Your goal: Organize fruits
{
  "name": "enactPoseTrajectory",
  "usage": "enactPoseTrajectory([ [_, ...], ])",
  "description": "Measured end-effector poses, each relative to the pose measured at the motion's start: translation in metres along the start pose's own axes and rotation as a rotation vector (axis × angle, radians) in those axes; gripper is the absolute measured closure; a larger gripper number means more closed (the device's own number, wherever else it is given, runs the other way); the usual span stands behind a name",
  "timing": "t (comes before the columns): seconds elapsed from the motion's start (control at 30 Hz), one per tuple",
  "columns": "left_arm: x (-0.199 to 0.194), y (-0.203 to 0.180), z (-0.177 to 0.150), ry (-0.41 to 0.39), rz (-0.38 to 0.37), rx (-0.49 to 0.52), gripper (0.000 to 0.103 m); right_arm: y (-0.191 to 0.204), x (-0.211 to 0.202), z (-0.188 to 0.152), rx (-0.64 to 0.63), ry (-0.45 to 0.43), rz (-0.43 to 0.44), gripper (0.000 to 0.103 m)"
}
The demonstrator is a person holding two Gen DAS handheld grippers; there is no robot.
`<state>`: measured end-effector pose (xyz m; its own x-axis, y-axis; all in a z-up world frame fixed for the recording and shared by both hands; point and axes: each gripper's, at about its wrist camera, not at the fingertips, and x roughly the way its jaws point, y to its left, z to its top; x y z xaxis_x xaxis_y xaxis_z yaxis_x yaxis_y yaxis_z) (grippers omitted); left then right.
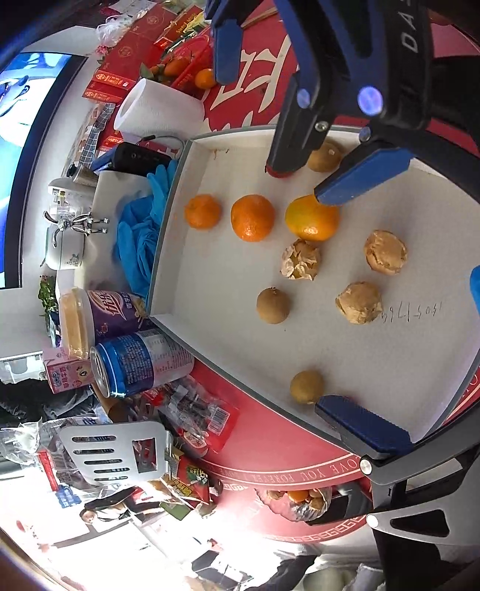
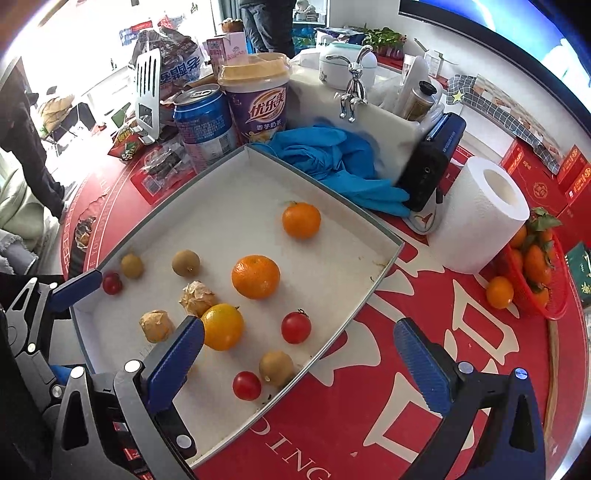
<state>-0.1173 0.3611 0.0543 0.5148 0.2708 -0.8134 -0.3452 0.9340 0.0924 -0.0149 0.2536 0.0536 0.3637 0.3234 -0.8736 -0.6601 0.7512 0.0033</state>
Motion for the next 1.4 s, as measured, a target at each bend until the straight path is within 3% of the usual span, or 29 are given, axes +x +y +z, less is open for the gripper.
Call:
enactPoseTrajectory([
  [1.4,-0.002,-0.012,-0.006,0.016,-0.008,0.008,0.000,0.002,-0.004,-0.011,-0.032,-0.003,-0.026,0.000],
])
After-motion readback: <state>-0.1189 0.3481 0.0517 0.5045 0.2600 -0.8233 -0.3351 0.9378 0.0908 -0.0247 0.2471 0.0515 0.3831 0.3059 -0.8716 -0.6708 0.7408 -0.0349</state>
